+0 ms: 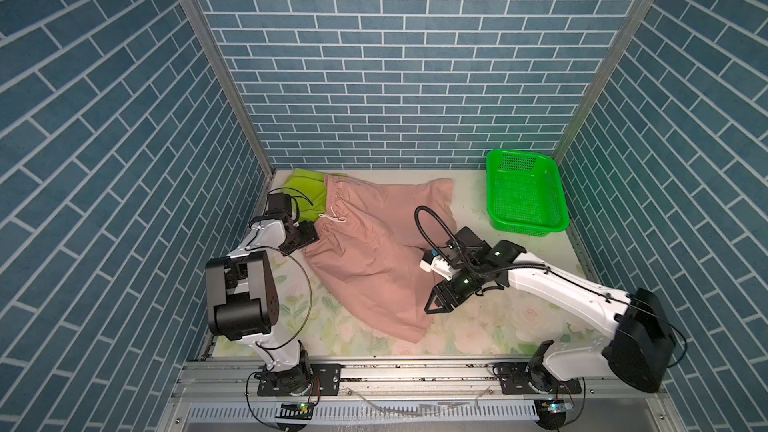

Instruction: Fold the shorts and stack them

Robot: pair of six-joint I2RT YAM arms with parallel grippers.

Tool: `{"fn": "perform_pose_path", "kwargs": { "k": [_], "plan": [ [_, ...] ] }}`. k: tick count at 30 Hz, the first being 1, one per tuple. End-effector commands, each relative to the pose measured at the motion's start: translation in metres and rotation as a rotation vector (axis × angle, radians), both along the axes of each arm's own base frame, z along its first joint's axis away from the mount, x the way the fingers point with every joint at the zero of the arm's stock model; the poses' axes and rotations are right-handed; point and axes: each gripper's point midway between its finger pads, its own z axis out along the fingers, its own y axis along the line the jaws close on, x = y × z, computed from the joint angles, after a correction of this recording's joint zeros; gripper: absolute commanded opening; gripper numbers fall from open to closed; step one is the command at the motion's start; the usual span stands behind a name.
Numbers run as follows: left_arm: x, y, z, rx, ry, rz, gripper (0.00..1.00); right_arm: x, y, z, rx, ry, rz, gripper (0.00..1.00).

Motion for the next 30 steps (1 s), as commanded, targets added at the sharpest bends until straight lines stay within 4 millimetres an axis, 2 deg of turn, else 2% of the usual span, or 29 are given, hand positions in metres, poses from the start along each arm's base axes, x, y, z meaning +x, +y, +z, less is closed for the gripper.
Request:
{"fn": "perform_pose_path", "kwargs": {
  "k": [1,2,6,13,18,22,24,25,26,28,29,30],
  "plan": [
    [0.000,-0.004,-0.003,-0.031,-0.006,0.009,0.87,0.028,-0.050,-0.031,-0.231,-0.069,-0.276,0.59],
    [0.000,-0.005,-0.005,-0.042,-0.009,0.010,0.88,0.032,-0.056,-0.038,-0.239,-0.070,-0.330,0.60],
    [0.000,-0.004,-0.016,-0.040,0.010,0.018,0.89,0.053,-0.056,-0.060,-0.204,-0.116,-0.456,0.65],
    [-0.002,-0.003,-0.026,-0.036,0.023,0.017,0.86,0.094,-0.051,-0.080,-0.208,-0.237,-0.493,0.67],
    [-0.003,-0.009,-0.031,-0.060,0.019,0.008,0.71,0.114,-0.039,-0.094,-0.155,-0.225,-0.488,0.67],
    [-0.005,-0.012,-0.033,-0.077,0.006,0.007,0.43,0.121,-0.031,-0.105,-0.145,-0.210,-0.472,0.65],
    [-0.005,-0.016,-0.037,-0.096,0.008,0.003,0.35,0.124,-0.028,-0.109,-0.133,-0.206,-0.469,0.59],
    [-0.005,-0.017,-0.040,-0.103,0.015,0.000,0.27,0.126,-0.027,-0.110,-0.133,-0.203,-0.468,0.53],
    [-0.006,-0.017,-0.042,-0.103,0.021,-0.003,0.14,0.127,-0.027,-0.112,-0.139,-0.200,-0.468,0.46],
    [-0.007,-0.017,-0.043,-0.099,0.027,-0.003,0.00,0.130,-0.028,-0.112,-0.159,-0.198,-0.467,0.26],
    [-0.008,-0.017,-0.044,-0.097,0.029,-0.002,0.00,0.131,-0.031,-0.110,-0.176,-0.205,-0.468,0.12],
    [-0.008,-0.017,-0.043,-0.099,0.027,-0.003,0.00,0.134,-0.033,-0.107,-0.195,-0.220,-0.470,0.02]
  ]
}}
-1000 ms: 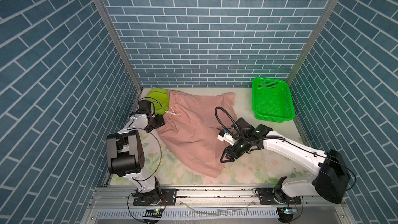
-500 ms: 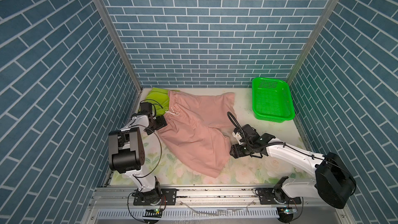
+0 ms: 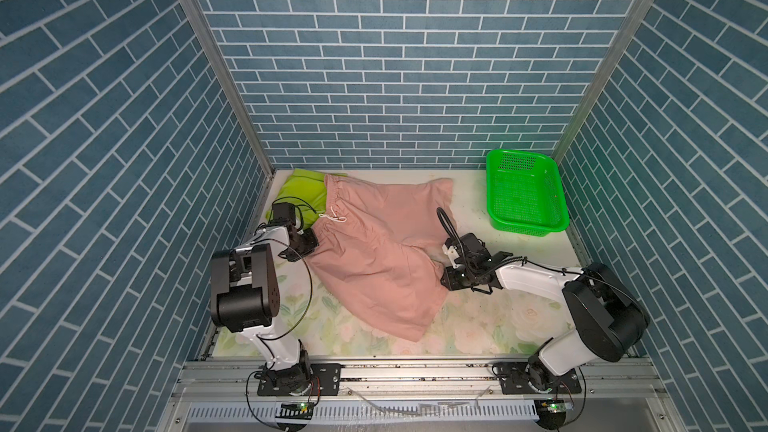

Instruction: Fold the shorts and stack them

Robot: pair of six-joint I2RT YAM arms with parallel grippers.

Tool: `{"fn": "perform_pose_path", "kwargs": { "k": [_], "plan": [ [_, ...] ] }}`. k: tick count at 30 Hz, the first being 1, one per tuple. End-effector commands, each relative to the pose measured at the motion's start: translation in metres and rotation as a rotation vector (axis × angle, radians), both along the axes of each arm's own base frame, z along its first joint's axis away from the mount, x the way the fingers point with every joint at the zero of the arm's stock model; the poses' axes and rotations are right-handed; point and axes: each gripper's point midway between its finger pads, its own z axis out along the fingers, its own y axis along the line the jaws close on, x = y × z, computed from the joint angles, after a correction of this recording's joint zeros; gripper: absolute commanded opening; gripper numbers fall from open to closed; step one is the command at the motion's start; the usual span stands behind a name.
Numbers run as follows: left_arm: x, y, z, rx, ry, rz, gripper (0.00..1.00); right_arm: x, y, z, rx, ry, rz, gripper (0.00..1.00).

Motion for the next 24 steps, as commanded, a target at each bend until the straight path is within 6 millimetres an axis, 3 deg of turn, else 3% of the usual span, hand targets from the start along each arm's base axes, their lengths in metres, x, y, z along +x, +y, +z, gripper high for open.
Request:
{"fn": "perform_pose_path", "kwargs": {
  "k": [1,9,13,15,17,18,19,21,23,24],
  "plan": [
    [-0.003,-0.005,-0.003,-0.020,0.005,-0.011,0.00,0.016,-0.004,0.018,-0.050,-0.045,-0.009,0.00],
    [-0.030,-0.037,0.003,-0.071,0.015,-0.027,0.00,0.028,-0.082,0.081,-0.479,-0.176,-0.063,0.00],
    [-0.048,-0.057,0.012,-0.068,0.011,-0.039,0.00,0.017,-0.099,0.087,-0.518,-0.093,-0.049,0.01],
    [-0.055,-0.059,0.018,-0.043,0.016,-0.044,0.00,0.015,-0.107,0.076,-0.532,-0.055,-0.056,0.29],
    [-0.060,-0.057,0.027,-0.023,0.002,-0.033,0.00,0.016,-0.110,0.067,-0.524,-0.031,-0.069,0.42],
    [-0.060,-0.053,0.032,-0.001,-0.011,-0.025,0.11,0.018,-0.109,0.067,-0.516,-0.034,-0.069,0.48],
    [-0.059,-0.048,0.037,0.028,-0.022,-0.014,0.37,0.020,-0.107,0.071,-0.506,-0.047,-0.071,0.52],
    [-0.058,-0.038,0.047,0.083,-0.036,-0.005,0.63,0.023,-0.105,0.085,-0.480,-0.083,-0.079,0.55],
    [-0.055,-0.030,0.058,0.128,-0.053,0.007,0.98,0.018,-0.100,0.101,-0.437,-0.152,-0.056,0.56],
    [-0.053,-0.028,0.062,0.141,-0.062,0.011,1.00,0.013,-0.097,0.107,-0.423,-0.180,-0.037,0.57]
  ]
}}
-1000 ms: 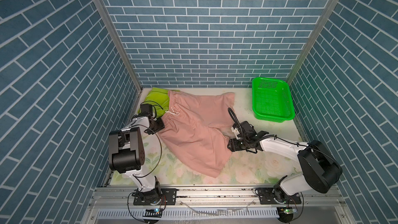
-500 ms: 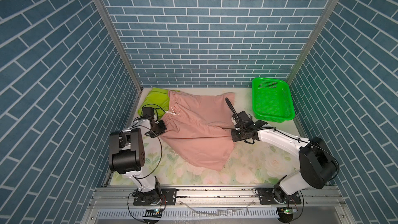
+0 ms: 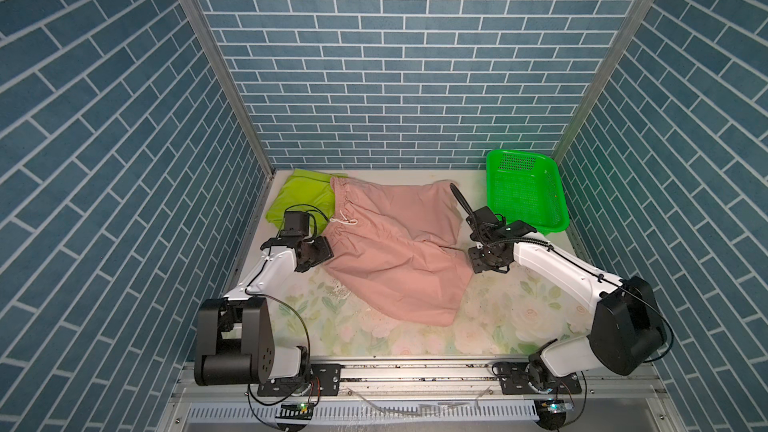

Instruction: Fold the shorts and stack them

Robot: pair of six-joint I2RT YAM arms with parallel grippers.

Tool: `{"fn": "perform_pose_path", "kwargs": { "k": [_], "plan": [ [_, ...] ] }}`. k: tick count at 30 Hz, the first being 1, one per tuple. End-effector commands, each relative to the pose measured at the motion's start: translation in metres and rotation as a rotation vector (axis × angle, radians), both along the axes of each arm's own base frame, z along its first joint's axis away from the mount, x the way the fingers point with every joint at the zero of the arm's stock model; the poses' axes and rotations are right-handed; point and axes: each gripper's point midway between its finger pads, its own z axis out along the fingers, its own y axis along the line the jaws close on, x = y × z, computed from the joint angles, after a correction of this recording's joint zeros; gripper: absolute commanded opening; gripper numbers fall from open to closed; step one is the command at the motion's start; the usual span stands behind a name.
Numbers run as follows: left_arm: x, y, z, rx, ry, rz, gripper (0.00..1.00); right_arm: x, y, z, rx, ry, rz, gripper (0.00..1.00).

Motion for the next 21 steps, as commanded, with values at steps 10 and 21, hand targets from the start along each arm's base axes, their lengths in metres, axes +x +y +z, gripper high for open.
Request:
{"fn": "perform_pose_path", "kwargs": {
  "k": [10,21],
  "plan": [
    [0.018,0.032,0.006,0.070,-0.021,0.072,1.00,-0.133,0.081,-0.017,0.552,0.121,0.181,0.59],
    [0.033,0.044,-0.002,0.052,-0.018,0.078,1.00,-0.167,0.109,-0.068,0.626,0.109,0.283,0.62]
  ]
}}
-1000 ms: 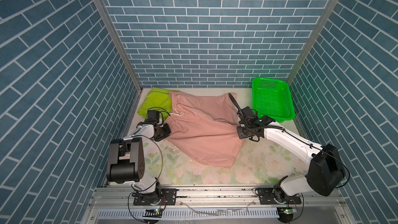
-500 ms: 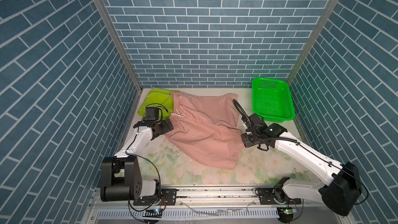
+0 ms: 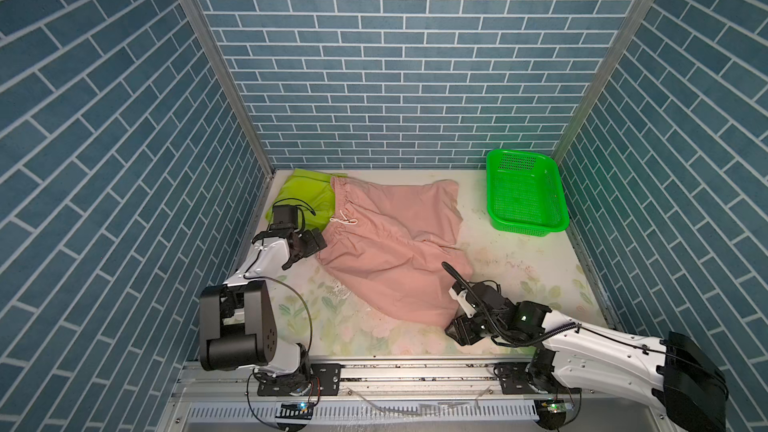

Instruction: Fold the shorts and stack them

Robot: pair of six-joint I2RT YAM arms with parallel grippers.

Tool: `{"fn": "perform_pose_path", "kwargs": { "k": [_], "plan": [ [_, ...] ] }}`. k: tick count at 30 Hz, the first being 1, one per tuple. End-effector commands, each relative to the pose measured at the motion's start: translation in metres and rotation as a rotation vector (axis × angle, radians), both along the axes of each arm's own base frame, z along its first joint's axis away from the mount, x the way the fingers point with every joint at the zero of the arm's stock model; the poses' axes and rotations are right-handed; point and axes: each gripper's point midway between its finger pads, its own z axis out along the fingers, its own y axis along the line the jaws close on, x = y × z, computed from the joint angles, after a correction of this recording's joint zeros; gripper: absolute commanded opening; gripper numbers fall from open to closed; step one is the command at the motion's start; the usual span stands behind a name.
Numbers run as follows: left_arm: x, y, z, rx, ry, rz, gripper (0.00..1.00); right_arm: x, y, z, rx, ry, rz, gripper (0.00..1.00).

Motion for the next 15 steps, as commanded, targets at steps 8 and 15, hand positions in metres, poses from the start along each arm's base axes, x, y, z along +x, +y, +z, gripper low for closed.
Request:
{"fn": "perform_pose_path", "kwargs": {
  "k": [8,15],
  "plan": [
    [0.008,-0.005,-0.007,-0.025,0.009,-0.044,1.00,0.028,0.030,-0.002,-0.009,-0.179,0.014,0.62],
    [0.009,0.000,-0.003,0.008,0.015,-0.050,1.00,0.028,0.037,0.017,-0.007,-0.159,0.023,0.06]
  ]
}}
